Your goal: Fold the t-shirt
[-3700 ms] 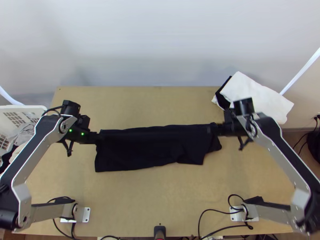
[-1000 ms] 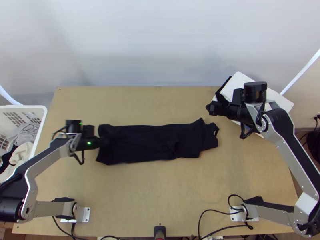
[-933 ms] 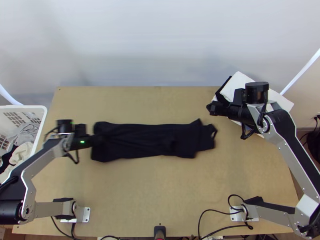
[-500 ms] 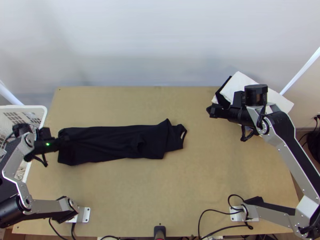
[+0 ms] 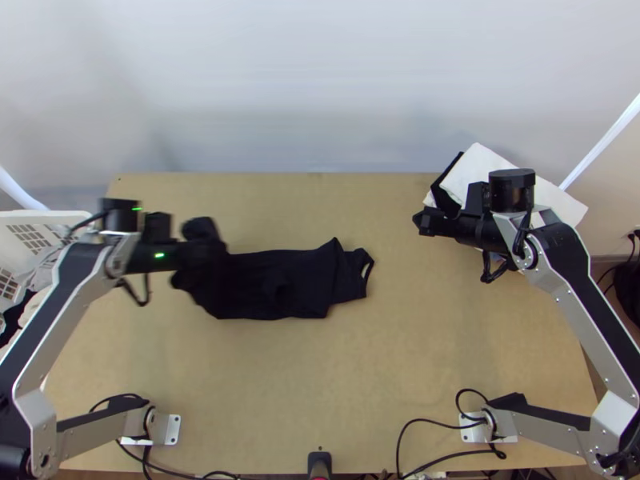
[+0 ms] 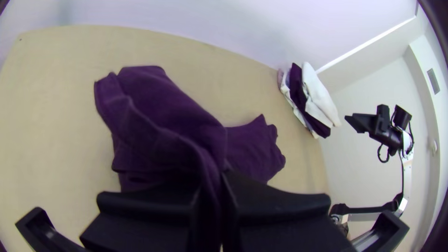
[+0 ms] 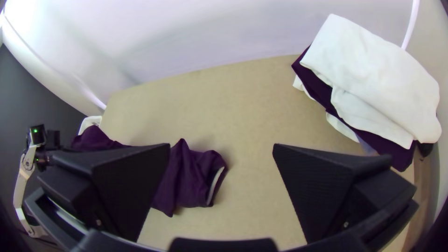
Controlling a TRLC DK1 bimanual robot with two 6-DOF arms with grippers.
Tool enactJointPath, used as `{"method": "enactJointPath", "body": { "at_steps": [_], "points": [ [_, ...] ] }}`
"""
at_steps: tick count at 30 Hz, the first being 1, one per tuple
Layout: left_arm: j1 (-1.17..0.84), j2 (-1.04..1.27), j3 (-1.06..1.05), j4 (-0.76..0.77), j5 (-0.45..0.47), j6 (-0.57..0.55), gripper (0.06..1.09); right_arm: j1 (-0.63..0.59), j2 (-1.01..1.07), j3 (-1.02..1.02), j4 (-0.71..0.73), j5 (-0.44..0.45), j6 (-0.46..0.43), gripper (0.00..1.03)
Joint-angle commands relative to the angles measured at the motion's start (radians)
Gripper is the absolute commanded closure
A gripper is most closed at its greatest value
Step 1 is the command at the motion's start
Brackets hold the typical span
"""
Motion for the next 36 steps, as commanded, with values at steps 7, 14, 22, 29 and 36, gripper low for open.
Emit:
{"method": "enactJointPath", "body": {
  "at_steps": [7, 14, 22, 29, 36],
  "points": [
    [-0.265, 0.173, 0.082, 0.133, -0.091, -0.210, 1.05, -0.036, -0.050, -0.026, 0.007, 0.006, 0.013, 0.03],
    [-0.375, 0.308, 0.217, 0.153, -0.098, -0.283, 1.05, -0.075, -0.093, -0.066, 0.004, 0.006, 0.013, 0.03],
    [-0.457, 0.459, 0.377, 0.152, -0.100, -0.302, 1.05, -0.093, -0.153, -0.125, -0.003, 0.006, 0.013, 0.03],
    [-0.526, 0.618, 0.516, 0.143, -0.115, -0.303, 0.93, -0.101, -0.188, -0.171, -0.006, 0.006, 0.027, 0.03],
    [-0.578, 0.712, 0.703, 0.135, -0.114, -0.269, 0.09, -0.073, -0.172, -0.228, 0.012, 0.006, 0.042, 0.03]
  ]
}}
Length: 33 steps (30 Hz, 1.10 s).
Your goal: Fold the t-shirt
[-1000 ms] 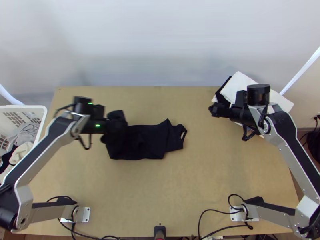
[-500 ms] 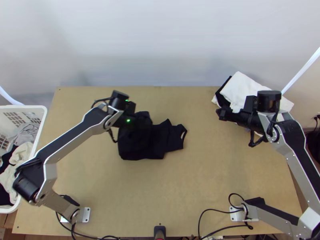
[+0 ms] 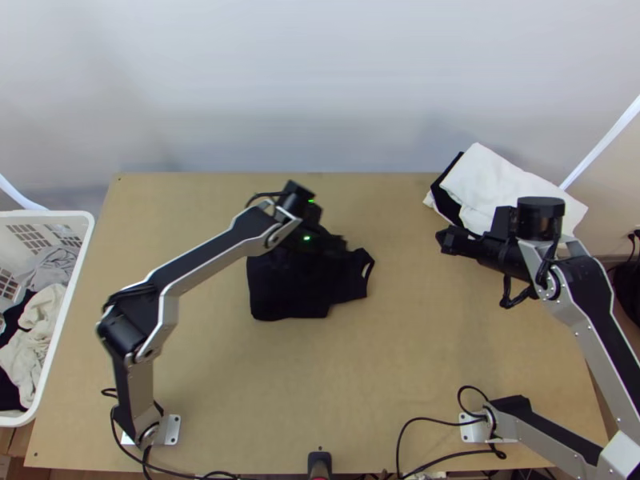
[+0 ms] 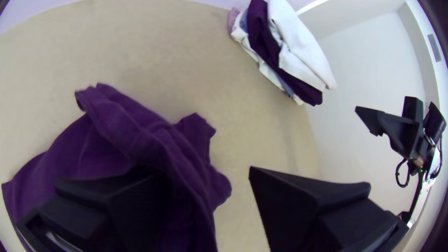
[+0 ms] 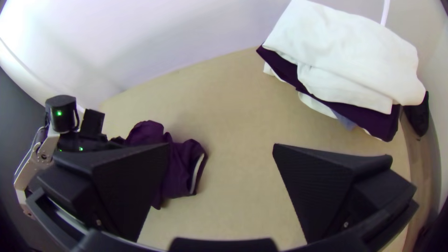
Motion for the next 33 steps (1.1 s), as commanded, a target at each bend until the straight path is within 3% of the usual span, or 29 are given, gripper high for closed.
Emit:
{"method": "enactJointPath", "body": {
  "at_steps": [1, 12, 28, 33],
  "points": [
    [-0.017, 0.011, 0.118, 0.005, 0.002, 0.004, 0.09, 0.018, 0.012, -0.051, 0.021, 0.005, 0.029, 0.03],
    [0.069, -0.197, 0.221, -0.022, 0.049, -0.033, 0.09, 0.152, 0.207, -0.074, 0.142, 0.005, 0.040, 0.03],
    [0.206, -0.394, 0.097, -0.130, 0.068, 0.005, 0.09, 0.203, 0.423, 0.047, 0.223, 0.001, 0.004, 0.03],
    [0.281, -0.463, 0.095, -0.187, 0.068, 0.021, 0.09, 0.201, 0.553, 0.081, 0.249, -0.070, 0.003, 0.04]
  ]
}}
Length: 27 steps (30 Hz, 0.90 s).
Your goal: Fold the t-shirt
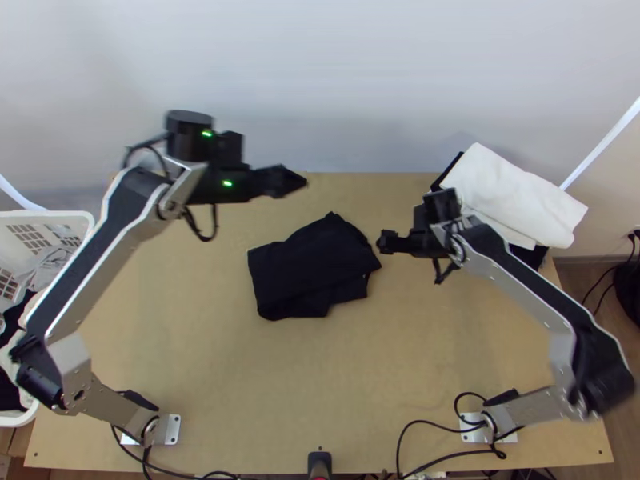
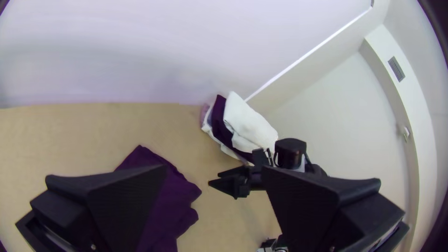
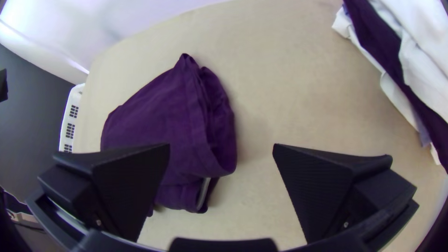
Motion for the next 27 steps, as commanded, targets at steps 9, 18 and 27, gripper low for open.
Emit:
{"method": "enactJointPath", "body": {
  "at_steps": [9, 18, 27],
  "points": [
    [0.151, -0.169, -0.038, -0.113, 0.007, 0.069, 0.09, 0.043, 0.166, 0.086, 0.014, -0.090, 0.048, 0.04],
    [0.177, -0.203, -0.083, -0.113, 0.007, 0.073, 0.09, 0.105, 0.191, 0.120, -0.038, -0.090, 0.057, 0.39],
    [0.182, -0.209, -0.086, -0.109, 0.007, 0.078, 0.09, 0.112, 0.154, 0.097, -0.053, -0.090, 0.053, 1.00]
  ]
}}
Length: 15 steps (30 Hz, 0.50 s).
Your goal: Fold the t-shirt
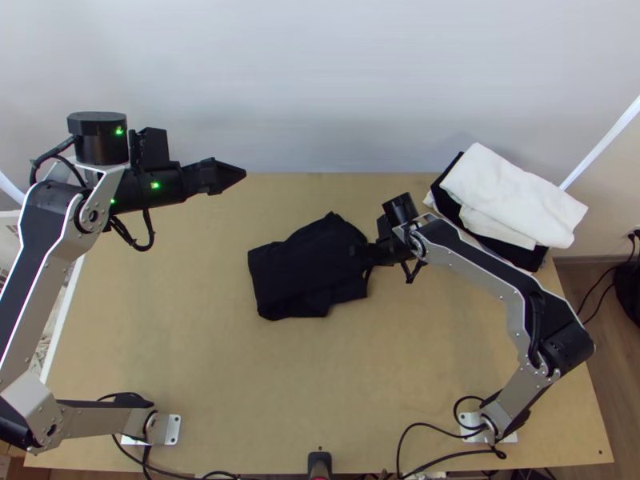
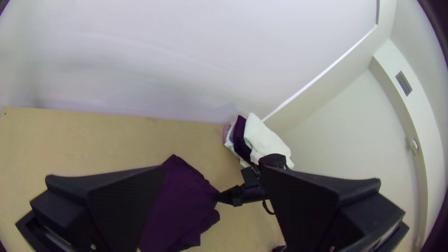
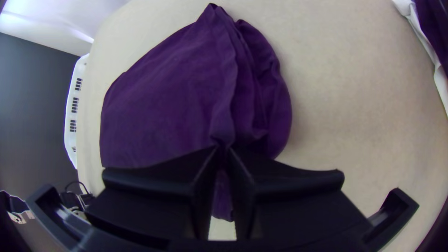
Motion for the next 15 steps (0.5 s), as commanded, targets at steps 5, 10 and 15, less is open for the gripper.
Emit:
{"method": "enactJointPath", "body": {
  "at_steps": [5, 10, 15],
  "points": [
    [0.019, -0.036, -0.018, -0.006, 0.007, 0.019, 0.09, 0.014, -0.144, -0.041, -0.048, -0.004, 0.010, 1.00],
    [0.019, -0.036, -0.022, -0.006, 0.007, 0.025, 0.09, 0.036, -0.285, -0.107, -0.076, -0.002, 0.008, 1.00],
    [0.018, -0.035, -0.028, -0.003, 0.007, 0.026, 0.09, 0.050, -0.378, -0.200, -0.100, 0.001, 0.010, 1.00]
  ]
}}
